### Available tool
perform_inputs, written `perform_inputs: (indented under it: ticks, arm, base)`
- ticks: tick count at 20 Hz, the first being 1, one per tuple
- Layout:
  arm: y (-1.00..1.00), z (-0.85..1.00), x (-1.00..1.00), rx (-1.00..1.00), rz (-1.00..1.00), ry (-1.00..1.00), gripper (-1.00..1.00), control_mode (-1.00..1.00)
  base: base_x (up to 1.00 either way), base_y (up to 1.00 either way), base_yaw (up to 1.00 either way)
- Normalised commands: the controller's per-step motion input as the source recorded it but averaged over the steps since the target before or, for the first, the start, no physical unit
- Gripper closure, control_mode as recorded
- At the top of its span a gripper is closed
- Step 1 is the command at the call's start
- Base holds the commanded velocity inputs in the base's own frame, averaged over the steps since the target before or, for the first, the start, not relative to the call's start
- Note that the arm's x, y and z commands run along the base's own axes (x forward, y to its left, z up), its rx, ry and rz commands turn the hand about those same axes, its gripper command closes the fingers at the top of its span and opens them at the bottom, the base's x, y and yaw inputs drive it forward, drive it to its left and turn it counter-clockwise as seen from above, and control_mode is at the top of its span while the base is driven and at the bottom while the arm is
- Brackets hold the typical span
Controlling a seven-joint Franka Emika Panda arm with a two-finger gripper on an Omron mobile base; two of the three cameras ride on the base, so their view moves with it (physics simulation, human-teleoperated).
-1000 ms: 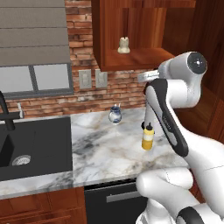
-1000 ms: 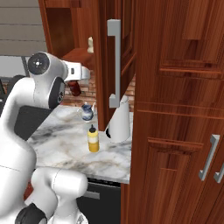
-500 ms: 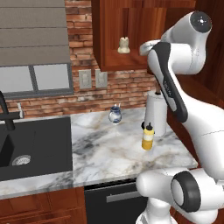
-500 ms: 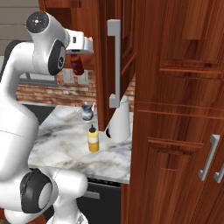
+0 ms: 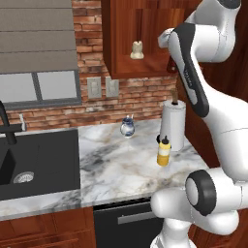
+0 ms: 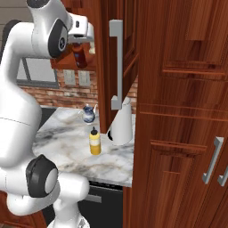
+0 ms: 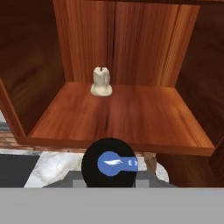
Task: Pick the mustard and condiment bottle from the counter and place them in the cabinet.
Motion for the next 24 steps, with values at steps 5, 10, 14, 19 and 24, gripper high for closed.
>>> perform_inputs:
  ticks: [5,10,14,19,24]
  arm:
    - [0.00,-0.17,0.00,-0.09,0.00,-0.03,1.00,-1.00]
    - [0.00,-0.22,0.00,-0.08,0.00,-0.02,1.00,-1.00]
    - [-0.02,-0.01,0.13,0.00,0.00,-0.03,1.00,-1.00]
    - [-0.06,0.00,0.28,0.00,0.00,-0.04,1.00,-1.00]
    - [-0.01,0.00,0.46,0.00,-0.03,-0.03,1.00,-1.00]
  base:
    - [0.00,0.00,0.00]
    - [0.00,0.00,0.00]
    - [0.00,0.00,0.00]
    - [0.00,0.00,0.00]
    - [0.00,0.00,0.00]
